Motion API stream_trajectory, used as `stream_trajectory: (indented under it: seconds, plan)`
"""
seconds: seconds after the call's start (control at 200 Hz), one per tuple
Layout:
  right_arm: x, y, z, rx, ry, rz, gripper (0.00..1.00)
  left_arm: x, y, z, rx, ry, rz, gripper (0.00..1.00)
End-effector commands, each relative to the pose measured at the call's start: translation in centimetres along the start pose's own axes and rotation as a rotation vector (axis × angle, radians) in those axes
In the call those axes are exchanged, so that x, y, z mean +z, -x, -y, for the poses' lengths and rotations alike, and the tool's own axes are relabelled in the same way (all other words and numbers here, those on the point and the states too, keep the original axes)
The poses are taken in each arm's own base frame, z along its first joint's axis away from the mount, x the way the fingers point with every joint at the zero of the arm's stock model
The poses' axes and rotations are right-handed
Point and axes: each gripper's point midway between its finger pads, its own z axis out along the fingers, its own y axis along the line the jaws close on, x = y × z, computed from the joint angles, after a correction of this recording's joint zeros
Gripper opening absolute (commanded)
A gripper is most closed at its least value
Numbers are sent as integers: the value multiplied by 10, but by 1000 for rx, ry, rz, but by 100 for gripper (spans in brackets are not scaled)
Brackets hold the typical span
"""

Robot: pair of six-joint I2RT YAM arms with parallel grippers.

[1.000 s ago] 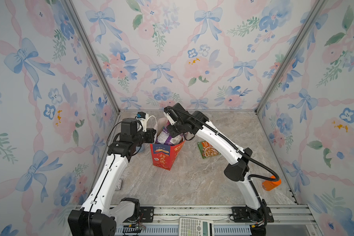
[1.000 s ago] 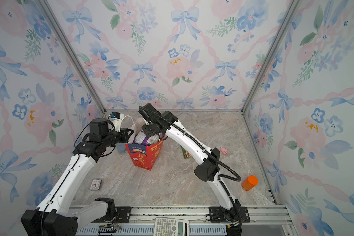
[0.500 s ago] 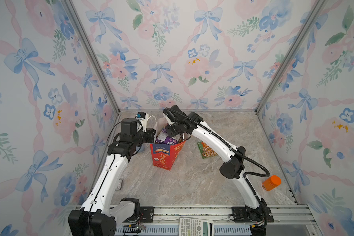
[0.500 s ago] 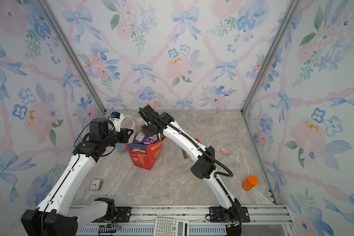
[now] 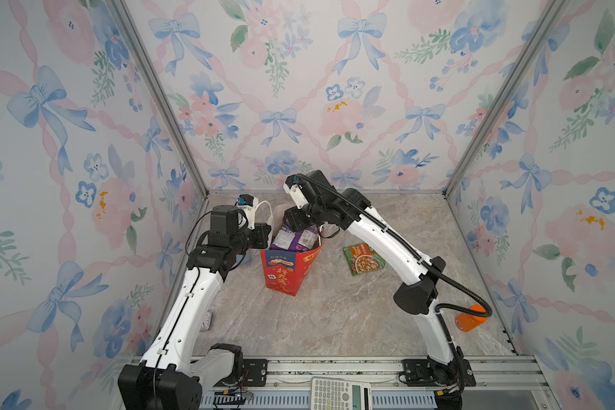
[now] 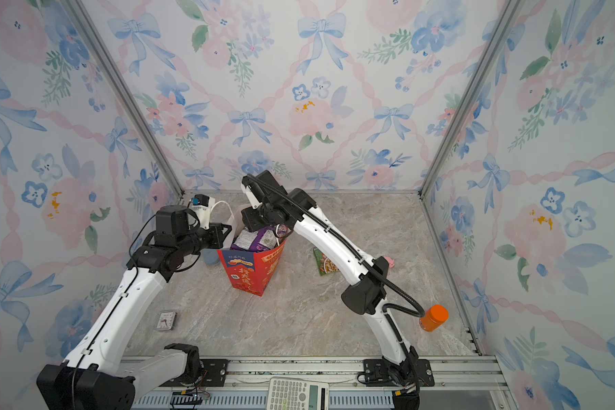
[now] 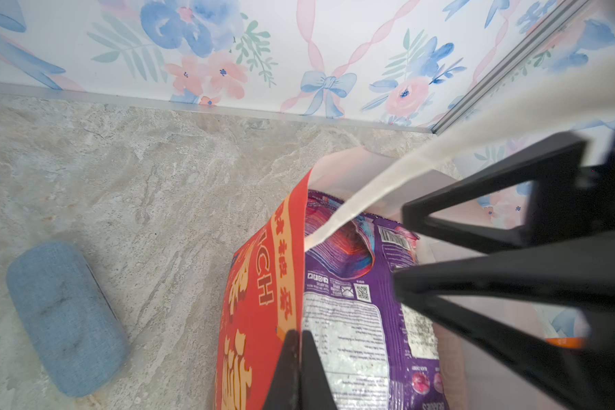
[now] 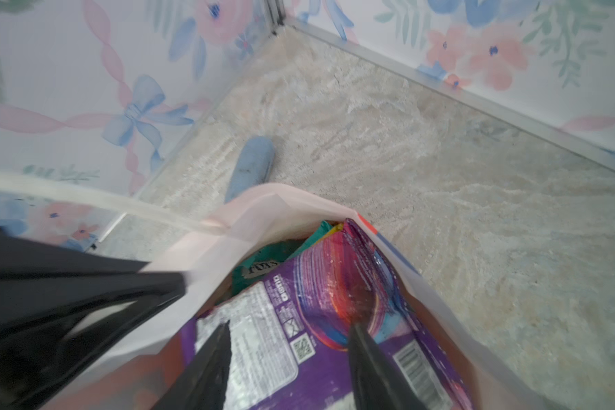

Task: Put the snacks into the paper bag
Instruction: 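Open the right gripper, raise it and move to the soup packet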

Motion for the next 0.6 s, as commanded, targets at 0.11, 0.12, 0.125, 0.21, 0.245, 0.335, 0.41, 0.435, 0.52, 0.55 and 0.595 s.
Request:
stream_trajectory:
  seconds: [0.11, 0.12, 0.125, 0.21, 0.245, 0.335, 0.41, 0.435, 0.52, 0.55, 0.595]
  plan:
    - [-94, 51, -14, 9, 74, 236, 58, -14, 28, 17, 62, -53, 102, 0]
    - [-96, 52, -13, 10, 70, 242, 58, -14, 28, 17, 61, -52, 101, 0]
    - [-98, 52, -12, 10, 69, 245, 59, -14, 27, 17, 61, -53, 101, 0]
    - [-119, 50, 0, 20, 30, 278, 60, -13, 27, 17, 59, -53, 100, 0]
    - [-125, 47, 10, 30, 2, 284, 60, -13, 27, 16, 59, -53, 99, 0]
    - [-140, 31, 43, 86, -89, 291, 61, -13, 27, 17, 58, -53, 99, 0]
    - [-152, 7, 79, 173, -156, 286, 62, -14, 28, 17, 57, -52, 102, 0]
    - [-155, -1, 91, 212, -174, 286, 62, -13, 27, 16, 56, -51, 100, 0]
    - [-158, -46, 141, 361, -259, 248, 62, -13, 27, 17, 53, -54, 99, 0]
    - [-157, -62, 157, 408, -288, 234, 62, -12, 27, 16, 51, -52, 96, 0]
    - [-156, -88, 182, 481, -336, 219, 62, -12, 27, 16, 49, -53, 97, 0]
